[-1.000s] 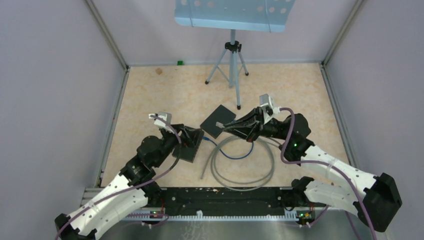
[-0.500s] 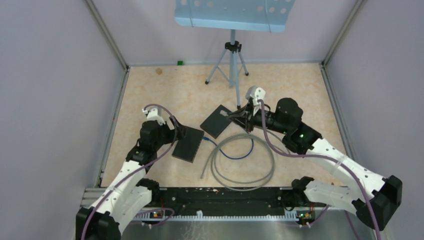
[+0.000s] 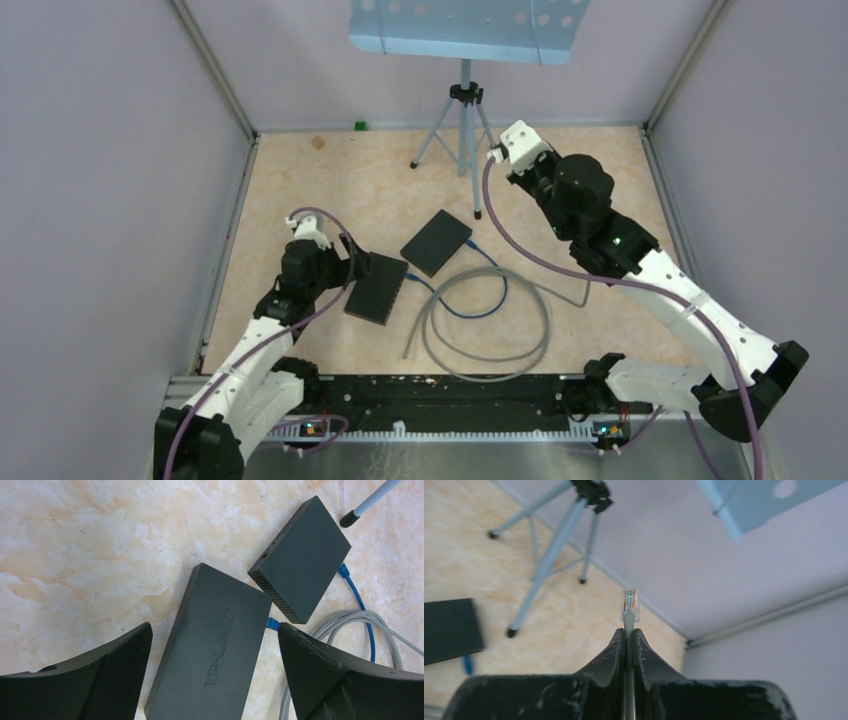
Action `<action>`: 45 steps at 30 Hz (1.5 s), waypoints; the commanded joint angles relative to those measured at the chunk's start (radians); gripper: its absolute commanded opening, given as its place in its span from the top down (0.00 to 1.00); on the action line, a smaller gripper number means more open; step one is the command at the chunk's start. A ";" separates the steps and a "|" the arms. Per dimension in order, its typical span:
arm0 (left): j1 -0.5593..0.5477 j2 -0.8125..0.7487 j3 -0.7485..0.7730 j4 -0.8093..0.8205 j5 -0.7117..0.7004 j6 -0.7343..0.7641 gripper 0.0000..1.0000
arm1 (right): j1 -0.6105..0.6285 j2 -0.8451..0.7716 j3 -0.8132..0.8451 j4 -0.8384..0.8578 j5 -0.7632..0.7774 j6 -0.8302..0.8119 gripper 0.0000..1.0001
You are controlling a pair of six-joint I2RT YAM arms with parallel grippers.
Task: Insert the plug into the switch port
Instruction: Insert the connector into the switch port.
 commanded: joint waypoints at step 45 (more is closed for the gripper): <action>0.068 0.182 -0.060 0.152 0.136 -0.044 0.01 | 0.255 0.509 -0.535 0.859 -0.842 0.332 1.00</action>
